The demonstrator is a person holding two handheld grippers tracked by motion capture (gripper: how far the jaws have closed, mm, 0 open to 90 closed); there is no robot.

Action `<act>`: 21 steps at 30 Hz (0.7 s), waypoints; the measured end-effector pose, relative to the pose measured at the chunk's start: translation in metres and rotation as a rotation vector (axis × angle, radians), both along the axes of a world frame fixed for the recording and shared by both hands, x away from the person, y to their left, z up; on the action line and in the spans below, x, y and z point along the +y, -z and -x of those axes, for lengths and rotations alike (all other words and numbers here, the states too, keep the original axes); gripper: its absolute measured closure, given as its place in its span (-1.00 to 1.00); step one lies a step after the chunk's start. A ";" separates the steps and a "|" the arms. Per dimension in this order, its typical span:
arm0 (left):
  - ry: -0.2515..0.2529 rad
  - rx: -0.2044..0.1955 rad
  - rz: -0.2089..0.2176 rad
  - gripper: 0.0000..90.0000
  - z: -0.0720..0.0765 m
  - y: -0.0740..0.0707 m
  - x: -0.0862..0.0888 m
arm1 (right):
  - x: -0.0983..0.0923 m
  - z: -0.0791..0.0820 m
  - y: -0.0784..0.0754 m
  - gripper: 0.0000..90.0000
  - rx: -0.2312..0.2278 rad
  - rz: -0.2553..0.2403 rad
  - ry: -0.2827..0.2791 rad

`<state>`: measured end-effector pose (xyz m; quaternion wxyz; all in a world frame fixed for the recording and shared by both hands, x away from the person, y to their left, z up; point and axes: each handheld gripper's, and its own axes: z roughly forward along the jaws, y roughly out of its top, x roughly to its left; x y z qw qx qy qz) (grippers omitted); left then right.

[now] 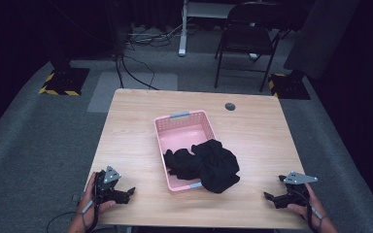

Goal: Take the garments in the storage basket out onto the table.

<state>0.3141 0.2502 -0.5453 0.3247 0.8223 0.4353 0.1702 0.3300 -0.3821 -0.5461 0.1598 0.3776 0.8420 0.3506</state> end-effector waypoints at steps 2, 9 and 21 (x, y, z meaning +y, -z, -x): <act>0.000 0.000 0.000 -1.00 0.000 0.000 0.000 | 0.000 0.000 0.000 -1.00 0.000 0.000 0.000; 0.000 0.000 0.000 -1.00 0.000 0.000 0.000 | 0.000 0.001 0.000 -1.00 -0.001 0.001 0.012; -0.001 -0.001 0.000 -1.00 0.000 0.000 0.000 | -0.001 0.003 -0.003 -0.98 0.017 0.022 -0.002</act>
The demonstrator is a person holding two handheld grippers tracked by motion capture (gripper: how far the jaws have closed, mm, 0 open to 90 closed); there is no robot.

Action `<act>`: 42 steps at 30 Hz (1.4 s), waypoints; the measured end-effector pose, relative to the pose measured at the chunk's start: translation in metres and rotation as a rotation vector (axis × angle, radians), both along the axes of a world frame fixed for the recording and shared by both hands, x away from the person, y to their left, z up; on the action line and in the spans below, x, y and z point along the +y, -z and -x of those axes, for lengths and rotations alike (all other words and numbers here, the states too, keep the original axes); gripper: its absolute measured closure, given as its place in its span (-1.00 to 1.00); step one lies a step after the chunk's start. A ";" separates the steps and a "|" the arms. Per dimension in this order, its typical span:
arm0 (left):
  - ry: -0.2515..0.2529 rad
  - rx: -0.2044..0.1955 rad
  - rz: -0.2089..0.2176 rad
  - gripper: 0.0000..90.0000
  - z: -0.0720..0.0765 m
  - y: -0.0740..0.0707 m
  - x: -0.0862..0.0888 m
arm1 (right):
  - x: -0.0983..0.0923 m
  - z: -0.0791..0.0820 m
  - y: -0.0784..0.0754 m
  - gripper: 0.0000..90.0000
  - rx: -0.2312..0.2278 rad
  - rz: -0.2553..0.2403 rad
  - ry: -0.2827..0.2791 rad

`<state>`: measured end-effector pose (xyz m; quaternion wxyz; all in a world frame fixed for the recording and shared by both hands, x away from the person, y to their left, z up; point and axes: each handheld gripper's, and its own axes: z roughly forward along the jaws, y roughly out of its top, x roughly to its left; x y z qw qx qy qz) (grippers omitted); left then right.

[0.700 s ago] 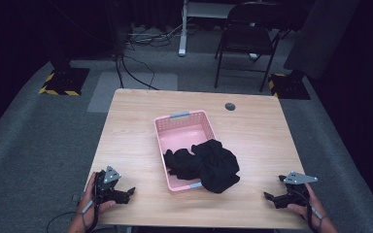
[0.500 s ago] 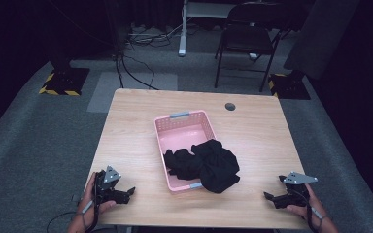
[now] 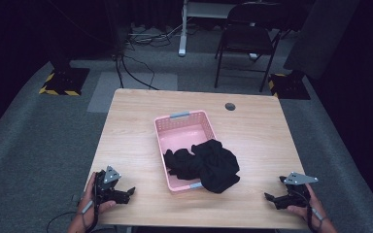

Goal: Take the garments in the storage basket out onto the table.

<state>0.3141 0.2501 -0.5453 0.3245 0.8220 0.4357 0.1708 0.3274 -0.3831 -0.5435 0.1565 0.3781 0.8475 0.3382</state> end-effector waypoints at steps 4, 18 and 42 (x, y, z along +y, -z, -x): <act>0.000 0.000 0.001 -1.00 0.000 0.000 0.000 | 0.000 0.002 -0.004 -0.96 -0.017 0.015 0.011; 0.001 0.001 0.000 -1.00 0.000 0.000 0.000 | 0.002 0.008 -0.019 -0.95 -0.047 -0.014 0.004; 0.001 0.001 0.000 -1.00 0.000 0.000 0.000 | 0.014 0.008 -0.038 -0.94 -0.055 0.000 -0.041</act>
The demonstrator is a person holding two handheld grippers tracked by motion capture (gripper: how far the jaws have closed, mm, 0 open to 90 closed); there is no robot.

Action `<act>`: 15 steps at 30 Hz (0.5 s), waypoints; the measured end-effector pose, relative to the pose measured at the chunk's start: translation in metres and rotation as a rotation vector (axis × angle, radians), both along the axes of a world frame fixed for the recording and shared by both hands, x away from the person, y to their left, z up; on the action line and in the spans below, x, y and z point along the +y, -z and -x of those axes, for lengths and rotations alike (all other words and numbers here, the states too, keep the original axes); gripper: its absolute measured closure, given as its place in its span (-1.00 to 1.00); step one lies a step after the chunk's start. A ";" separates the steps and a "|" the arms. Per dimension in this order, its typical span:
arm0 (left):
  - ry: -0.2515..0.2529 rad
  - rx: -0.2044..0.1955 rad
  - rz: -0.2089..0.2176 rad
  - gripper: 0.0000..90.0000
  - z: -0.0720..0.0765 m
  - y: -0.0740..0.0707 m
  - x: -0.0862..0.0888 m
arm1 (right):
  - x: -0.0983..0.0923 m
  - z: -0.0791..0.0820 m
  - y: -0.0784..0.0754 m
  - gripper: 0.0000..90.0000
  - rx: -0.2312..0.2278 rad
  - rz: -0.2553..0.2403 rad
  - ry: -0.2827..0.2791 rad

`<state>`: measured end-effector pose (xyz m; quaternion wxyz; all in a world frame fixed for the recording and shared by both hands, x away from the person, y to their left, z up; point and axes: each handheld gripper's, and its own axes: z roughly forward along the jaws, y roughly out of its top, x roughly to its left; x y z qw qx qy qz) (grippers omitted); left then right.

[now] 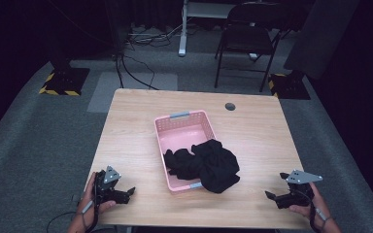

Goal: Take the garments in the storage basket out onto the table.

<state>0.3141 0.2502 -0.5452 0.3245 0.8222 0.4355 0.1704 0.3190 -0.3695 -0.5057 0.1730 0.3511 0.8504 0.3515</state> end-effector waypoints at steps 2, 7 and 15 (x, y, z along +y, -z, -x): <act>0.000 0.000 0.000 -1.00 0.000 0.000 0.000 | 0.002 0.000 -0.002 -0.94 -0.004 0.007 -0.005; -0.001 -0.001 0.000 -1.00 0.000 0.000 0.000 | 0.007 -0.001 -0.007 -0.94 -0.011 0.016 -0.016; 0.000 0.000 0.000 -1.00 0.000 0.000 0.000 | 0.018 -0.002 -0.015 -0.94 -0.022 0.032 -0.054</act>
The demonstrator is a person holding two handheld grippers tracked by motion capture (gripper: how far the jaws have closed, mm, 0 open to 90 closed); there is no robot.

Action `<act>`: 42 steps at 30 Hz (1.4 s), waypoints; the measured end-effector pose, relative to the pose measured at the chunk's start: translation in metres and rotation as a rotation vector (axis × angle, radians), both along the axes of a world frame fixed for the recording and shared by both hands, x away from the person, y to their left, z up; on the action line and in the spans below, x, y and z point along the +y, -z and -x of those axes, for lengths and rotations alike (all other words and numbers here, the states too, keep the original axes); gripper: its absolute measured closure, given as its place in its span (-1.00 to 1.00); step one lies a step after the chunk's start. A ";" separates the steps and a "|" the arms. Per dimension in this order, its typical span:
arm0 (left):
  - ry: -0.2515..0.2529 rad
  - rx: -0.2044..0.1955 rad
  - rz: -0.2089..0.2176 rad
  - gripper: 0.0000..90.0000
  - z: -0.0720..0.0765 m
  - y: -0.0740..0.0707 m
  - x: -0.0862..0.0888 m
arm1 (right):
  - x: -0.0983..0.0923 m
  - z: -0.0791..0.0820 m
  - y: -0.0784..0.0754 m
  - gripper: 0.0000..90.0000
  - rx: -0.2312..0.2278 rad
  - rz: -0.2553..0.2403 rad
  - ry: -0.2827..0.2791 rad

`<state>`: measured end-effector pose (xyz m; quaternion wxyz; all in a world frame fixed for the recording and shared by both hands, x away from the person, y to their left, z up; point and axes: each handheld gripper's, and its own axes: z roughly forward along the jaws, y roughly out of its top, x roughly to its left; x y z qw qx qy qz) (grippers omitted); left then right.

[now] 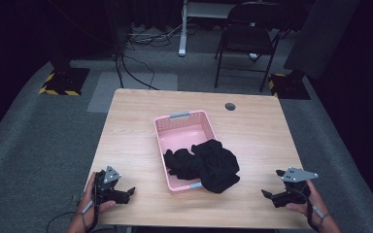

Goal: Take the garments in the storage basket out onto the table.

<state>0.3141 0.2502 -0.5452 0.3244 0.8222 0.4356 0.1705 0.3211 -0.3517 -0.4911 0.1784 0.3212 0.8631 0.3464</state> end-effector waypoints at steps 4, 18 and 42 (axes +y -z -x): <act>0.000 0.000 0.000 -1.00 0.000 0.000 0.000 | 0.005 -0.001 -0.003 -0.94 -0.003 0.008 -0.010; 0.000 -0.001 0.001 -1.00 0.000 0.000 0.000 | 0.028 -0.001 -0.013 -0.94 -0.008 0.036 -0.074; -0.001 -0.001 0.001 -1.00 0.000 0.000 0.000 | 0.066 -0.008 -0.042 -0.94 -0.042 0.056 -0.167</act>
